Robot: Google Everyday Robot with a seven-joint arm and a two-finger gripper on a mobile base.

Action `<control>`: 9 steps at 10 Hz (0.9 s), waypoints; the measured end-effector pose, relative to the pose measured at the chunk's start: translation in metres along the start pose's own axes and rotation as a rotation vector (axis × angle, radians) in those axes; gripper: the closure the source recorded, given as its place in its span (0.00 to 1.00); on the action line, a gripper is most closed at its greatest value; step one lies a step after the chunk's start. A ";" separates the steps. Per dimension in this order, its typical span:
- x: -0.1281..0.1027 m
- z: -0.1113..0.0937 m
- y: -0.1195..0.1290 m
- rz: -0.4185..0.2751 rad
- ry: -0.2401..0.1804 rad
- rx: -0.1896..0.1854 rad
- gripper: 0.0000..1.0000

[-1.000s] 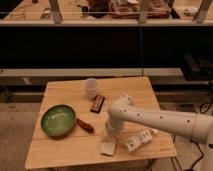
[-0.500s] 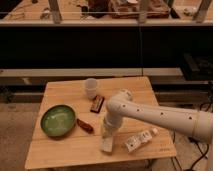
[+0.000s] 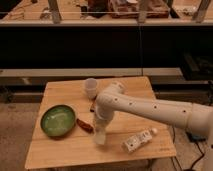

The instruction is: Place the white sponge in the ceramic bowl

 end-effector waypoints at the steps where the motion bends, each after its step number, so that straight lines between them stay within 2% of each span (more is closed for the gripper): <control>1: 0.013 -0.009 -0.021 -0.018 0.032 0.006 0.93; 3: 0.035 -0.020 -0.043 -0.041 0.089 0.026 0.93; 4: 0.042 -0.019 -0.050 -0.046 0.107 0.031 0.93; 6: 0.052 -0.006 -0.074 -0.055 0.107 0.026 0.93; 7: 0.059 -0.003 -0.083 -0.062 0.123 0.028 0.93; 9: 0.071 -0.011 -0.092 -0.068 0.154 0.041 0.93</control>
